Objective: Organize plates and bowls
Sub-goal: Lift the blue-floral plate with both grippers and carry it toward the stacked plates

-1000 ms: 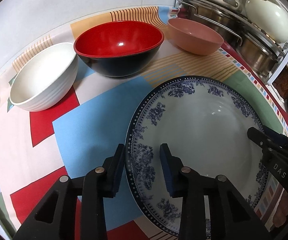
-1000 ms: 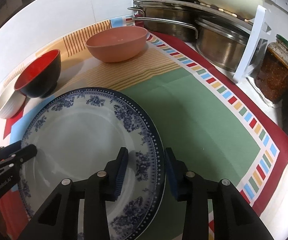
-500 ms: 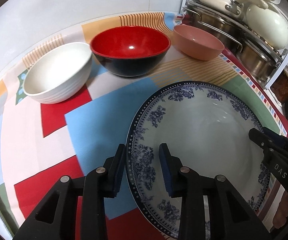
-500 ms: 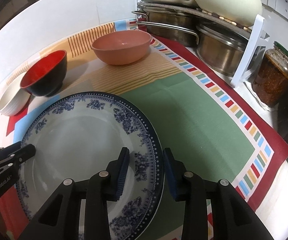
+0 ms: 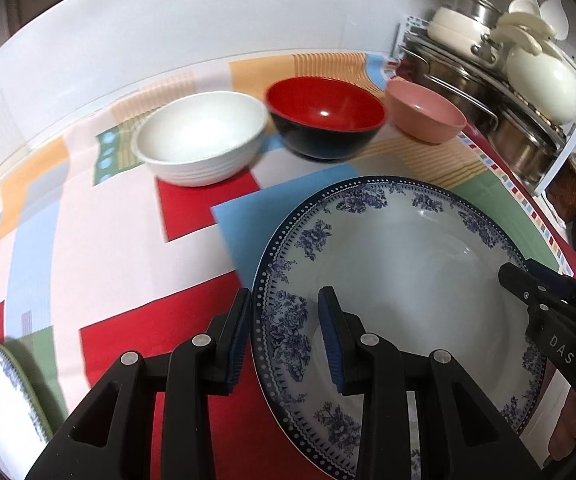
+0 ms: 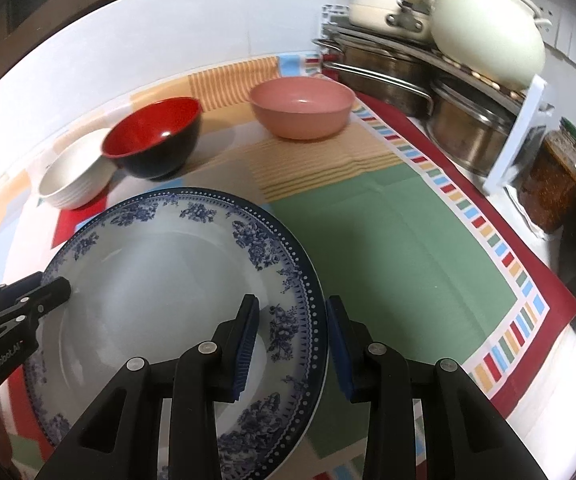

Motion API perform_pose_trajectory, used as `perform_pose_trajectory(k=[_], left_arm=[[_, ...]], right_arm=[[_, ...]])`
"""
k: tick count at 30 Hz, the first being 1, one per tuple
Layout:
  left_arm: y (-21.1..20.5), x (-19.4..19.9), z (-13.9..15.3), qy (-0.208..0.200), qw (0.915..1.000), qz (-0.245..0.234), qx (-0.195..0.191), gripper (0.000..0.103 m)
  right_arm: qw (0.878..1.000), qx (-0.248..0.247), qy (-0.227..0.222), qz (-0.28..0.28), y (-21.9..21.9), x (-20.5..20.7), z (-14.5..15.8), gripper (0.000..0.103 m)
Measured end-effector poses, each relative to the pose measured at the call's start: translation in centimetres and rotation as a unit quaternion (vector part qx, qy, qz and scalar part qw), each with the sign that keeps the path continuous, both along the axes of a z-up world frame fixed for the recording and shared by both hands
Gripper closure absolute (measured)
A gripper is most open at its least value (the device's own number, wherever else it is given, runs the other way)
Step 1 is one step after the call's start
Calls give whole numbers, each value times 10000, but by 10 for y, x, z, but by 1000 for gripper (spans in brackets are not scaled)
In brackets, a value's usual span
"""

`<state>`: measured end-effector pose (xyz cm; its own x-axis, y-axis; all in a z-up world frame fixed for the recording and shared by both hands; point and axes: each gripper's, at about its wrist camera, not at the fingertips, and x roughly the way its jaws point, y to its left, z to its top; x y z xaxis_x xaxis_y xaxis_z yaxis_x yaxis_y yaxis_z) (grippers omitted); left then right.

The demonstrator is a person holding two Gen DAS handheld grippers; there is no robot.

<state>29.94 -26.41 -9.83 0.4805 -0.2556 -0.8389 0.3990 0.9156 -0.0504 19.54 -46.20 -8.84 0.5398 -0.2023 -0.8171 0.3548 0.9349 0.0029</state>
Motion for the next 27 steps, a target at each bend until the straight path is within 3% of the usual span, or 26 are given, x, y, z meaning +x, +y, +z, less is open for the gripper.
perform_pose_trajectory(k=[27], left_arm=[[143,-36,29,-230,9948,985,-115,69]], right_arm=[[9947,-161,-248,989,127,-3,32,67]])
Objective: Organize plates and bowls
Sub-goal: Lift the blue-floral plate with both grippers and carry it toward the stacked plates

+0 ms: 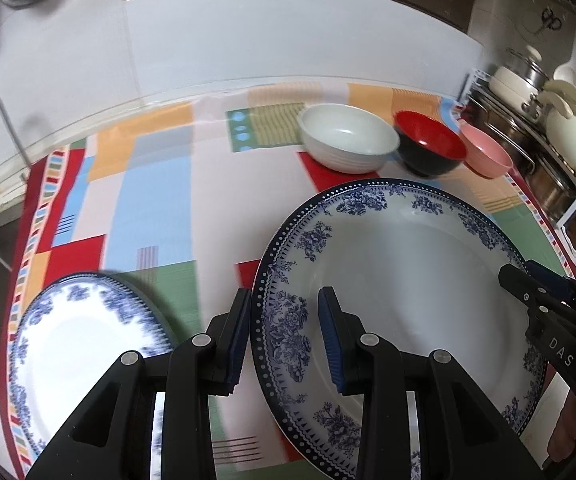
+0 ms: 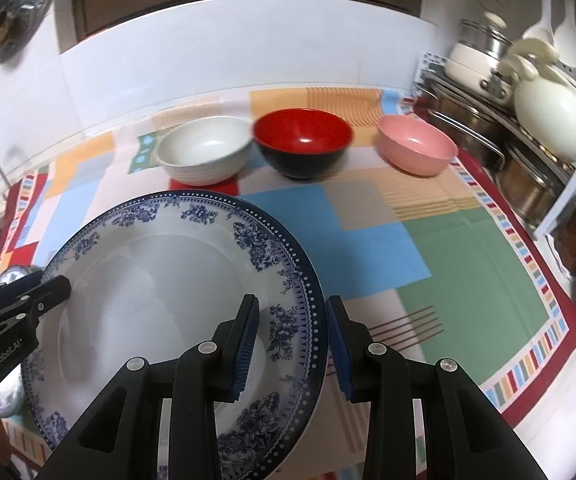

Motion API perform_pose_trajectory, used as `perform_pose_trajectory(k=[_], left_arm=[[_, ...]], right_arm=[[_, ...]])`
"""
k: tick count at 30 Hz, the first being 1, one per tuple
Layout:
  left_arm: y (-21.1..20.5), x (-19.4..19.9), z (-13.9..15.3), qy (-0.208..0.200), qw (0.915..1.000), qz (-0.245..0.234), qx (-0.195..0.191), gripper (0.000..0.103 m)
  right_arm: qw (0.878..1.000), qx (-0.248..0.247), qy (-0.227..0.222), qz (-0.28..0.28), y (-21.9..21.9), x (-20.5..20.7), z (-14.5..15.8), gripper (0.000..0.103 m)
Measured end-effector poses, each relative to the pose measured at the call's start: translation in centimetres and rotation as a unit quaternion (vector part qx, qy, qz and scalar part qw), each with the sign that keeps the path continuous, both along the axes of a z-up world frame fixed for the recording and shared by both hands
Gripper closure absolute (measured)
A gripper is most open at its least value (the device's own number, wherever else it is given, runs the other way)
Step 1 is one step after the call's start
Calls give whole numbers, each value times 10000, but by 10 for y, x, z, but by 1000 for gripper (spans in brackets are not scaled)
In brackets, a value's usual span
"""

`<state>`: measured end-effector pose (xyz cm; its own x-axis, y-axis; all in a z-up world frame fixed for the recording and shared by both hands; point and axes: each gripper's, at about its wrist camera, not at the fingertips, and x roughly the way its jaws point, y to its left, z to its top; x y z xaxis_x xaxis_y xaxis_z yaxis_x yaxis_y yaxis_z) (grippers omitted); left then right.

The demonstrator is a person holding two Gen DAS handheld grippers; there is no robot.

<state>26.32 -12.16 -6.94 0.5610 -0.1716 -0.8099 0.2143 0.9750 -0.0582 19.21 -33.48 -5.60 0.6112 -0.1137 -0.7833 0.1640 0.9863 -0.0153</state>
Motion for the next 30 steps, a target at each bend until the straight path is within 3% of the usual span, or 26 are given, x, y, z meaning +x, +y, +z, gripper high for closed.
perform_pose_trajectory(k=[30], left_arm=[[177,-36,12,-157,9942,1064,-10,69]], right_arm=[[9939,-31,-196,1089,172,8,19,67]])
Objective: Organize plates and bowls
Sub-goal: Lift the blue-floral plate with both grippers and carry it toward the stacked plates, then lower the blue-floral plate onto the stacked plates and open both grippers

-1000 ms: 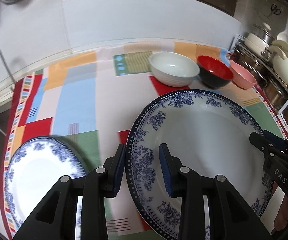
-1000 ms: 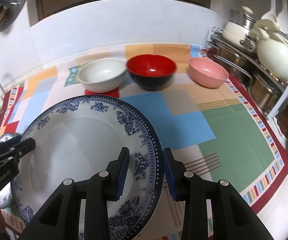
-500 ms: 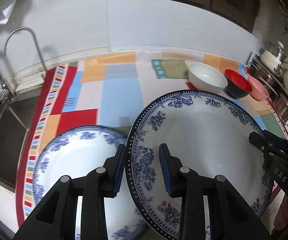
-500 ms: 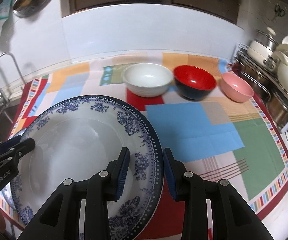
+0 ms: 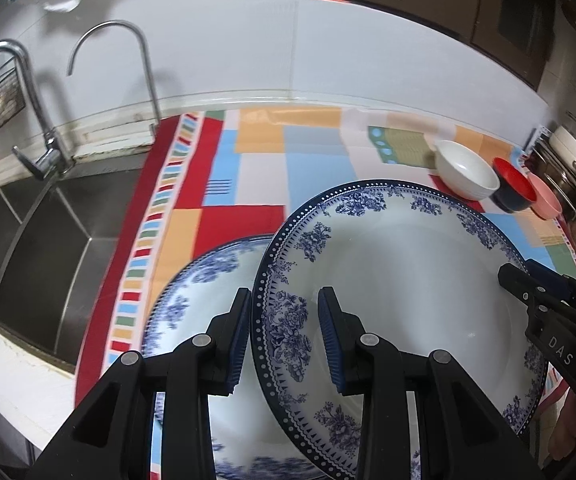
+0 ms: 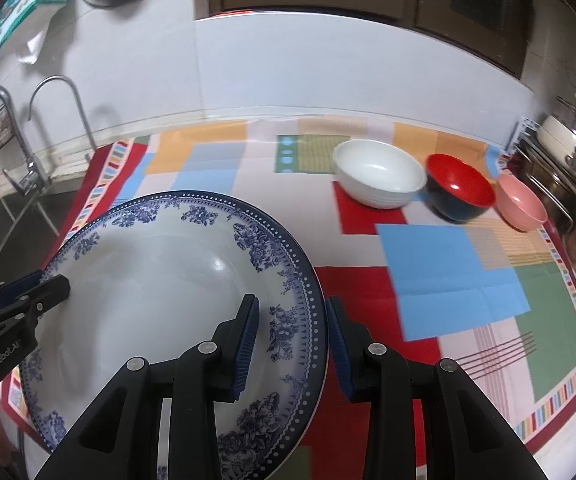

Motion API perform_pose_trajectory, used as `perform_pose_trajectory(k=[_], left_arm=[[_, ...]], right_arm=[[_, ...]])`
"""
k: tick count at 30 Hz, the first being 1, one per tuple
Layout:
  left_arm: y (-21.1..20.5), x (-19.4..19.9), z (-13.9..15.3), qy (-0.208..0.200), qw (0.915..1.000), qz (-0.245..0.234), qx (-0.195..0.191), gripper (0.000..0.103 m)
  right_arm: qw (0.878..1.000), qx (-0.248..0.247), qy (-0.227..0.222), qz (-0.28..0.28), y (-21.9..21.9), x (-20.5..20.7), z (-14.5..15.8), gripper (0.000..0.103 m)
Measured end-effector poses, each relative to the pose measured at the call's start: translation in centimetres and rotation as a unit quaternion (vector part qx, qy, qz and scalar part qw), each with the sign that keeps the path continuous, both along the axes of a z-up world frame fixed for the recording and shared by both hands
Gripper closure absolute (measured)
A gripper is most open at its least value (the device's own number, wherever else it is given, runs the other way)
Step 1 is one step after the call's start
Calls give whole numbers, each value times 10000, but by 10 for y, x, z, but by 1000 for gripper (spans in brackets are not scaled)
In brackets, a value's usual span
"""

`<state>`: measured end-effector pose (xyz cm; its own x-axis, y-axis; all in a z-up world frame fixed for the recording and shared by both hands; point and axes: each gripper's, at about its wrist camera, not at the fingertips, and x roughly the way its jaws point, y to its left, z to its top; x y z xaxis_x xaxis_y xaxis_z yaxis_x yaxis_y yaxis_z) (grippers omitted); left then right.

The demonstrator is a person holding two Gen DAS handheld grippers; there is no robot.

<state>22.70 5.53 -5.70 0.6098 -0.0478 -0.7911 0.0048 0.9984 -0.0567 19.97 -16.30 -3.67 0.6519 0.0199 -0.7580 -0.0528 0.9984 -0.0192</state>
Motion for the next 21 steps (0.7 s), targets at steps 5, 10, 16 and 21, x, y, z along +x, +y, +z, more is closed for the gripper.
perform_pose_trajectory(k=[5,10,16,21], left_arm=[[24,-3,-4,47,9999,140,8,69],[44,-5,-9,101,9996,247,28,69],[63,-4,-17,192,9992,358,43,69],[74,-2,-25,294,9988,387,55,69]], right_arm=[[9999,14,42,143,24,3,-3,67],[9996,10,84,271,47,5,-7,67],[9990,16,166,411,70,9,-16,67],[9985,33,264,488,82,12,-24,67]])
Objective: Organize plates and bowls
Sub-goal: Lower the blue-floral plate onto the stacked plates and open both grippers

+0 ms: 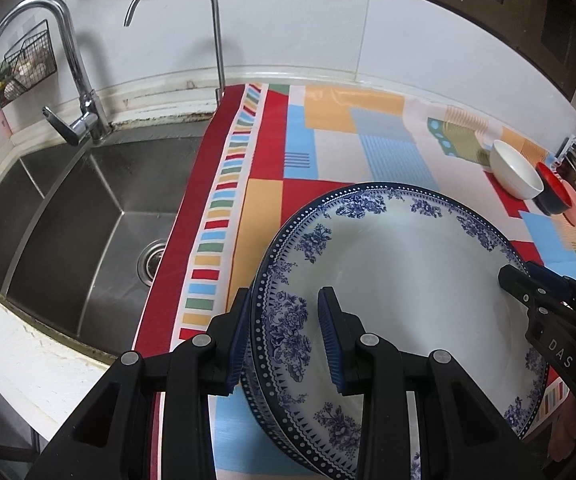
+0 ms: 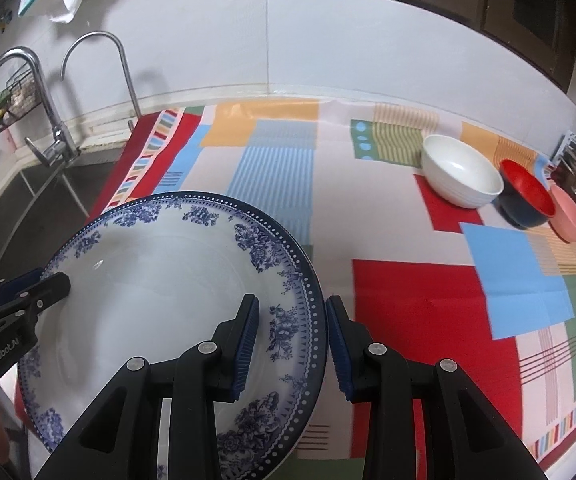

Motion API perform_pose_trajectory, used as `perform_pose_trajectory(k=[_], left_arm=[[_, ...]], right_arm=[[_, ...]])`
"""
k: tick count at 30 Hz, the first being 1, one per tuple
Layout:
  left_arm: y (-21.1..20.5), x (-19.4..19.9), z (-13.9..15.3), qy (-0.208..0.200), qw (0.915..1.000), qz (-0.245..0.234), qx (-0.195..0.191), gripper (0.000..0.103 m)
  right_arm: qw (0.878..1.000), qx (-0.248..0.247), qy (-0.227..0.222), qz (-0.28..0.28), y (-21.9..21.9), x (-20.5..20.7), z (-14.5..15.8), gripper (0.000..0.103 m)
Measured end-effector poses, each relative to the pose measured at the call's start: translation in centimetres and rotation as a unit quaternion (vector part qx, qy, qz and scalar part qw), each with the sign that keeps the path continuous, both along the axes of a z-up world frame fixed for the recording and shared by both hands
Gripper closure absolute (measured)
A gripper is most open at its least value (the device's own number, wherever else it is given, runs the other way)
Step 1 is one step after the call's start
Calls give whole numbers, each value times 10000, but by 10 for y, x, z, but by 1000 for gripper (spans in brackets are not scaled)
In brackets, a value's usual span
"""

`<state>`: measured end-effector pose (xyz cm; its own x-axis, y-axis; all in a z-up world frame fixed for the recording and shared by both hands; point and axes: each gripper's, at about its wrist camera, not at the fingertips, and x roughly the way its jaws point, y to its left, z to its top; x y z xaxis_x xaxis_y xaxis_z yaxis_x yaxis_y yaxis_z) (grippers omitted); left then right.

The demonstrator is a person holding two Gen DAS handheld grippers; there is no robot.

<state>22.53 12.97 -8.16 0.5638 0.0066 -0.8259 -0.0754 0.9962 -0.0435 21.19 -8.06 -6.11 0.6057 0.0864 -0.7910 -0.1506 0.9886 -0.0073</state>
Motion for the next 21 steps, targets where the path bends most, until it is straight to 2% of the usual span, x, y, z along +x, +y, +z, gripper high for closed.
perform_pose_trajectory(k=[21], left_arm=[[11,11,-30,449,9990,8,-12,69]], right_arm=[[9988,-35,493,12,18,14,-31,67]])
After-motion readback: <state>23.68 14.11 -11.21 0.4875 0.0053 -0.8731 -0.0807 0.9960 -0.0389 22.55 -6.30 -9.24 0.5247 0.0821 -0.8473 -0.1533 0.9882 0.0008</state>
